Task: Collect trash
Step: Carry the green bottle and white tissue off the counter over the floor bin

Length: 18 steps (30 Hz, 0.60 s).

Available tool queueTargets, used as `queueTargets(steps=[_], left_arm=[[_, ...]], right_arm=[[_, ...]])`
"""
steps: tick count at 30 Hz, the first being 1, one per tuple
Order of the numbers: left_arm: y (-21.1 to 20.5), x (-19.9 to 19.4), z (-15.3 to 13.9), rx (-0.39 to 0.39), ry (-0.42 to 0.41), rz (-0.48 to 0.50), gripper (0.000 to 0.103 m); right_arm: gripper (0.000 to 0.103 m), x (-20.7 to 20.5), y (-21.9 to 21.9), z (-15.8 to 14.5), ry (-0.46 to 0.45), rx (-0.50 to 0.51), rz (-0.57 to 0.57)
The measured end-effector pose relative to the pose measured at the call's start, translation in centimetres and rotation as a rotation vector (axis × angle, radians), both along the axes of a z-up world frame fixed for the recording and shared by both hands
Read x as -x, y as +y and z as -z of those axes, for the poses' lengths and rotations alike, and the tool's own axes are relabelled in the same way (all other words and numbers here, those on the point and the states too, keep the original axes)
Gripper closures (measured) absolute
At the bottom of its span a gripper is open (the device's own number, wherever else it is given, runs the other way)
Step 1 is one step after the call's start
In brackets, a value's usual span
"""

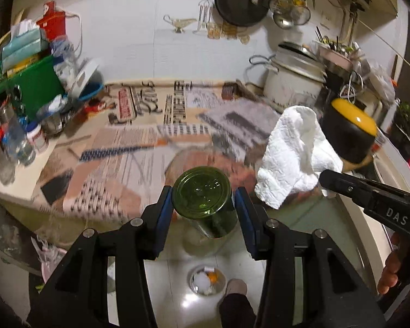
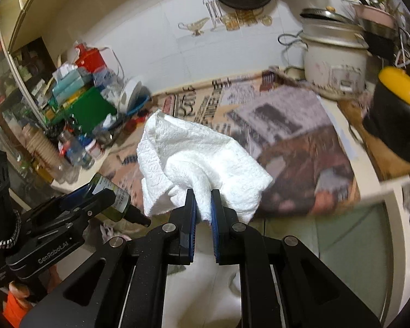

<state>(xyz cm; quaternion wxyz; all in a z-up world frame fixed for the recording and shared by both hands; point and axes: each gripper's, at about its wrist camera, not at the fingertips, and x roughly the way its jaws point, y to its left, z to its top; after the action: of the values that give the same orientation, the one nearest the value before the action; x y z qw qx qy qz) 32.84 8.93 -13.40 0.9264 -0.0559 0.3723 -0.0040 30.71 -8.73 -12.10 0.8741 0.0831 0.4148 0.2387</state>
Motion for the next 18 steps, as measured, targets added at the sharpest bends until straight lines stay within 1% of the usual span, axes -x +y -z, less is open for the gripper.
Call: queueTargets(steps=[3, 6, 10, 15, 18], left_arm=[[-0.2, 1.9, 1.1, 0.018, 0.036, 0.007, 0.058], [-0.6, 3.4, 2.3, 0.016, 0.065, 0.010, 0.058], [-1.4, 4.5, 4.9, 0.047, 0.119, 0.013, 0.058], [-2.9, 4.8, 9.2, 0.074, 0.202, 0.018, 0.058], [-3.8, 4.6, 12.4, 0.061, 0.246, 0.013, 0.058]], right_arm=[[0.094, 1.9, -0.1, 0.6, 0.034, 0.016, 0.004], [0.094, 3.2, -0.4, 1.5, 0.068, 0.030, 0.001], [0.094, 5.1, -1.0, 3.4, 0.107, 0.050, 0.002], [0.094, 5.6, -2.8, 7.0, 0.181, 0.067, 0.028], [0.094, 5.6, -3.8, 9.4, 0.218, 0.080, 0.035]])
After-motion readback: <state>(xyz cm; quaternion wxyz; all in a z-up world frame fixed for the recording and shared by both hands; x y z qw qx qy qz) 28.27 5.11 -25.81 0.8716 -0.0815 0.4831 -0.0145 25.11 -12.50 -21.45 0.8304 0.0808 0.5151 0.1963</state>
